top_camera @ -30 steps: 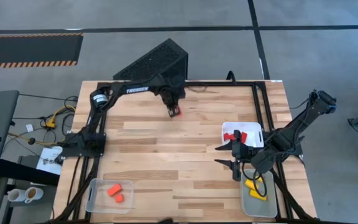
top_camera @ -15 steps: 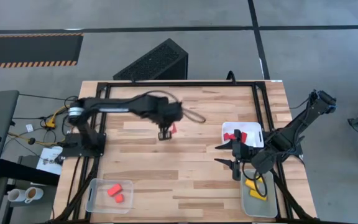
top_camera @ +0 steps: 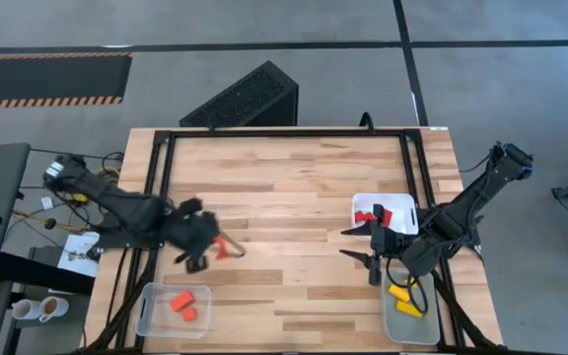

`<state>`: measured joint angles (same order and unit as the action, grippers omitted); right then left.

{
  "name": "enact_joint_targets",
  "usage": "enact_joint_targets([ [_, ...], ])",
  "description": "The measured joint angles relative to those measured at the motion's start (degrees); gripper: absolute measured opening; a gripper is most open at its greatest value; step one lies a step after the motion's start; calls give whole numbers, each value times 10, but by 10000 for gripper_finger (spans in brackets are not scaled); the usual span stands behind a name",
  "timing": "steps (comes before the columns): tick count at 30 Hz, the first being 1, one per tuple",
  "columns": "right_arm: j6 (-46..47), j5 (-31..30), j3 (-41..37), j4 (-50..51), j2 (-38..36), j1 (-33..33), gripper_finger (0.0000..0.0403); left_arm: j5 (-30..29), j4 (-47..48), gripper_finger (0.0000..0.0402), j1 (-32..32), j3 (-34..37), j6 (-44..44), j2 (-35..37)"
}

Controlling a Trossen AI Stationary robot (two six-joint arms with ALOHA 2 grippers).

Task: Sort & place blocks by color
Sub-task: Put the orange block into the transparent bin

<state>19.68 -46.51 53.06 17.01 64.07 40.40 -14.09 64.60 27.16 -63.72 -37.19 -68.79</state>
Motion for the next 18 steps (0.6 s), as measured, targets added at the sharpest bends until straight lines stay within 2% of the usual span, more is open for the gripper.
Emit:
enact_joint_targets([
  [3, -8, 0, 0, -12, 0, -9, 225, 1, 0, 0, 79, 42, -91, 24],
  [8, -7, 1, 0, -19, 0, -24, 225, 3, -33, 0, 195, 71, -182, 14],
  [14, -7, 3, 0, -27, 0, -27, 225, 19, -40, 0, 303, 77, -312, -29],
  [18, -7, 3, 0, -29, 0, -30, 225, 21, -60, 1, 337, 77, -335, -74],
])
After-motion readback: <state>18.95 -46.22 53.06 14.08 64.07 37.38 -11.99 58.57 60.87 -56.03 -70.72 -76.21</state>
